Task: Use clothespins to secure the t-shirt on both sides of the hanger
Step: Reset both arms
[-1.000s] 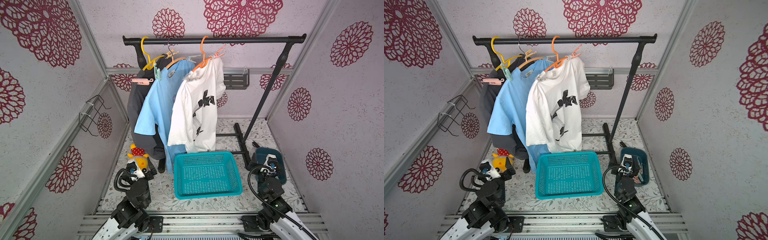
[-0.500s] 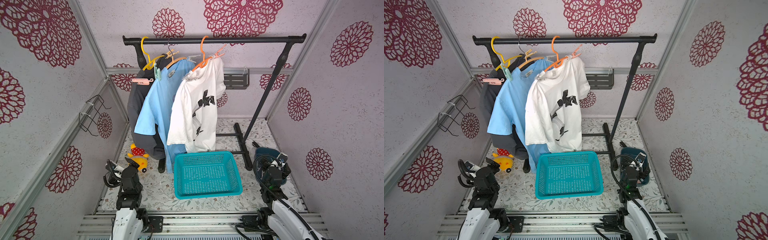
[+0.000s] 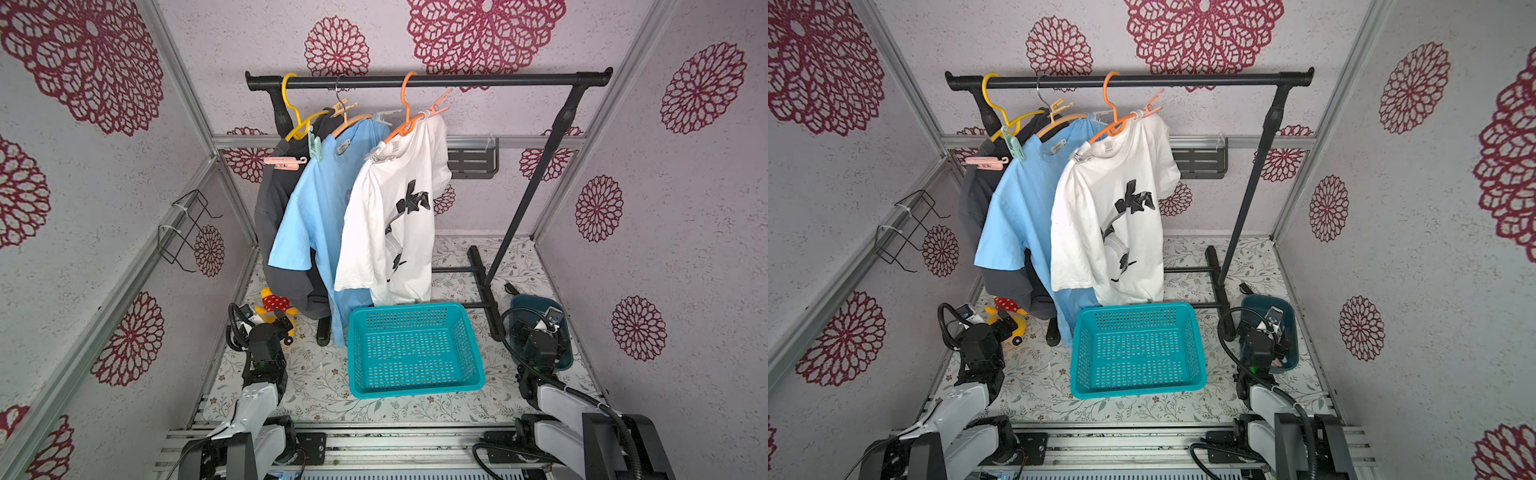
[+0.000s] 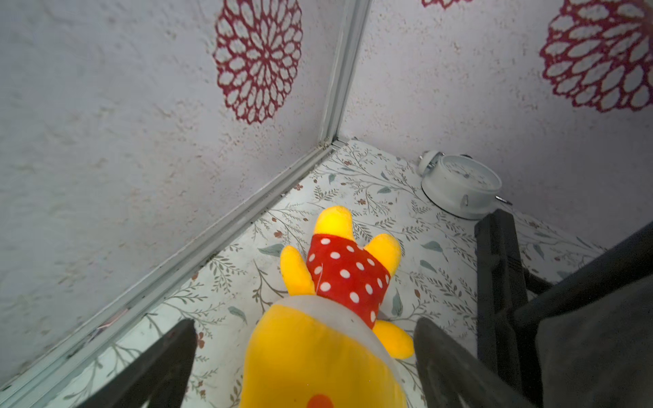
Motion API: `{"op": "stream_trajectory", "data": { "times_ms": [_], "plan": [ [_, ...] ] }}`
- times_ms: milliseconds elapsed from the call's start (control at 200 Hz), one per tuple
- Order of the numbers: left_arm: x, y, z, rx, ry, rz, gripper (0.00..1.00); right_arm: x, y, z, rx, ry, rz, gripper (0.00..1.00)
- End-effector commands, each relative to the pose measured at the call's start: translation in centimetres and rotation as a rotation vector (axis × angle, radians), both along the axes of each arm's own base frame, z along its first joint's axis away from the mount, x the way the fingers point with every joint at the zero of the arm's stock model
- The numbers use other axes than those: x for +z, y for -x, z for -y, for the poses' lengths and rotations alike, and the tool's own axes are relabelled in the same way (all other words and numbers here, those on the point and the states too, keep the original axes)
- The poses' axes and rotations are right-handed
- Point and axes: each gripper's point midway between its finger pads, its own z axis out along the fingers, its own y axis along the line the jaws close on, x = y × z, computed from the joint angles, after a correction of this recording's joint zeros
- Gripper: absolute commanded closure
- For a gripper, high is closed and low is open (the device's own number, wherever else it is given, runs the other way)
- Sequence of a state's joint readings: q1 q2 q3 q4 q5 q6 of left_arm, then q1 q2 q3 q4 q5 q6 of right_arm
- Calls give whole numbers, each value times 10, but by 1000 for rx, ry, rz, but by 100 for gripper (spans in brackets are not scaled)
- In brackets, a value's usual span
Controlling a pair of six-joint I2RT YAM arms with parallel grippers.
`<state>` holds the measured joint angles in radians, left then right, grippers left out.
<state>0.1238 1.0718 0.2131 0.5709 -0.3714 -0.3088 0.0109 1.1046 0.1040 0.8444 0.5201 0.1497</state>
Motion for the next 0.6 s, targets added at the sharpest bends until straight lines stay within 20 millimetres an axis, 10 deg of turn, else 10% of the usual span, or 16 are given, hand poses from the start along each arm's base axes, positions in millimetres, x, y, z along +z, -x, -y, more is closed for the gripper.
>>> {"op": "stream_trajectory", "data": {
  "times_ms": [0, 595],
  "plan": [
    [21, -24, 16, -139, -55, 67, 2, 24, -10, -9, 65, 15, 105, 1],
    [11, -55, 22, -257, -103, 147, 2, 27, -38, -35, 193, 53, 162, 1]
  ]
}}
